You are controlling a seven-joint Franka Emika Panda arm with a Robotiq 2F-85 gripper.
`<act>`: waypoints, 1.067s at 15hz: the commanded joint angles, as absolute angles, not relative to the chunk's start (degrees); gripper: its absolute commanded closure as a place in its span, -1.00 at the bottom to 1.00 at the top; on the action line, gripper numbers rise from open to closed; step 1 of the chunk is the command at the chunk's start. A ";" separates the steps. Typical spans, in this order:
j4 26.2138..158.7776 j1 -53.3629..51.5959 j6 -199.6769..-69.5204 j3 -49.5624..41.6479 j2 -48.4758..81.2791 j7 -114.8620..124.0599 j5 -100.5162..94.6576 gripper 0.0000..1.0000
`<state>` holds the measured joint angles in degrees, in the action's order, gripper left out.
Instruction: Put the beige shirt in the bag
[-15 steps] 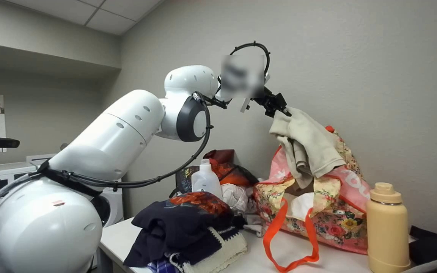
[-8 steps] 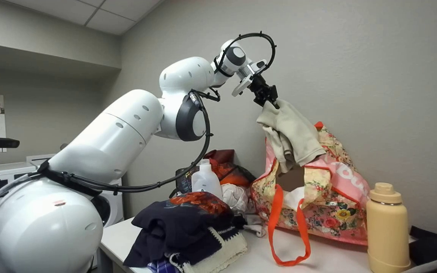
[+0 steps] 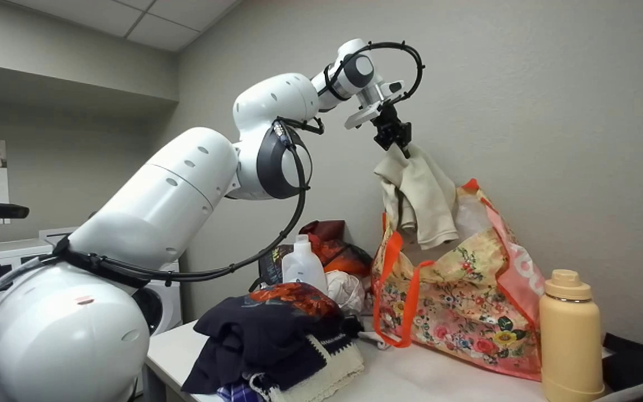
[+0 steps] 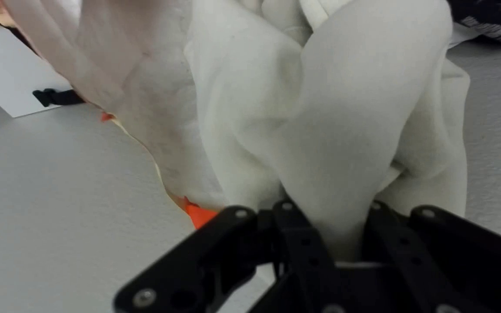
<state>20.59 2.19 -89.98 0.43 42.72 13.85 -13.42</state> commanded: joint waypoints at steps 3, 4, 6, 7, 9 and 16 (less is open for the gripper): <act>22.11 2.83 -89.35 -7.85 43.33 14.89 -14.12 0.89; 20.13 3.14 -88.36 -8.91 44.94 15.04 -14.30 0.89; 19.78 3.81 -87.21 -10.75 46.10 15.53 -14.77 0.89; 19.74 3.94 -86.81 -11.64 46.61 15.94 -15.20 0.89; 19.59 4.12 -86.40 -13.22 47.70 17.13 -16.40 0.89; 20.13 2.68 -87.23 -12.81 50.81 14.62 -16.34 0.89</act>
